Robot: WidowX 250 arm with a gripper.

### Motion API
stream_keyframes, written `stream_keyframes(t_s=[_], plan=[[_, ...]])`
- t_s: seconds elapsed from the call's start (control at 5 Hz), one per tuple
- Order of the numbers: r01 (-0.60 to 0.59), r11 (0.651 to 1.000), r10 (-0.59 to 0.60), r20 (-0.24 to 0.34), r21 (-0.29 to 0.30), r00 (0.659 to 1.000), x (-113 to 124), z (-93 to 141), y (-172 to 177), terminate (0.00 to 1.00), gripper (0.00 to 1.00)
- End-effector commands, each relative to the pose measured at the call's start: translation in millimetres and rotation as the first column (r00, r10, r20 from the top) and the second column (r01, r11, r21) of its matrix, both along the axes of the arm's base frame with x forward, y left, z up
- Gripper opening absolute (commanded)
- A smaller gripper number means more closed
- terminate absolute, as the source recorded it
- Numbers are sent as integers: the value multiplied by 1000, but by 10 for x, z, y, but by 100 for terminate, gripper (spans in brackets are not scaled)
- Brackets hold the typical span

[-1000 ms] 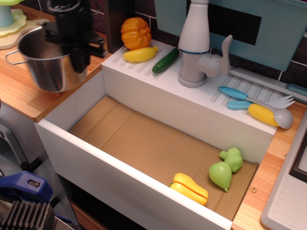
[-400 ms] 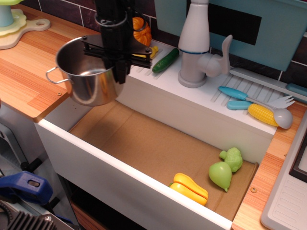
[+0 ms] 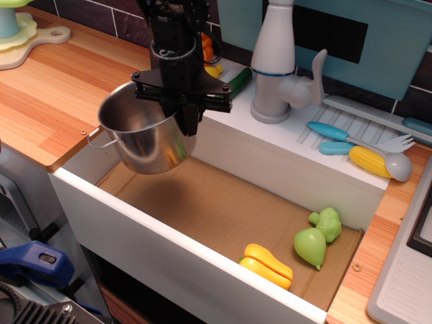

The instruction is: Put pot or pan in sink

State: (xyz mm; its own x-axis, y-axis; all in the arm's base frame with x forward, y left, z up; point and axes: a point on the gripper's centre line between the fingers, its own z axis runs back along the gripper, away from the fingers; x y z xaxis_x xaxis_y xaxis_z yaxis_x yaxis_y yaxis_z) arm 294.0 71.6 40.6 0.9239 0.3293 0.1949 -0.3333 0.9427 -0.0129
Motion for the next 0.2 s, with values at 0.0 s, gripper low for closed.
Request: stream_keyframes(t_s=[0.0], plan=[[-6,1000,6,36,8,999,50,96,15,100,100]])
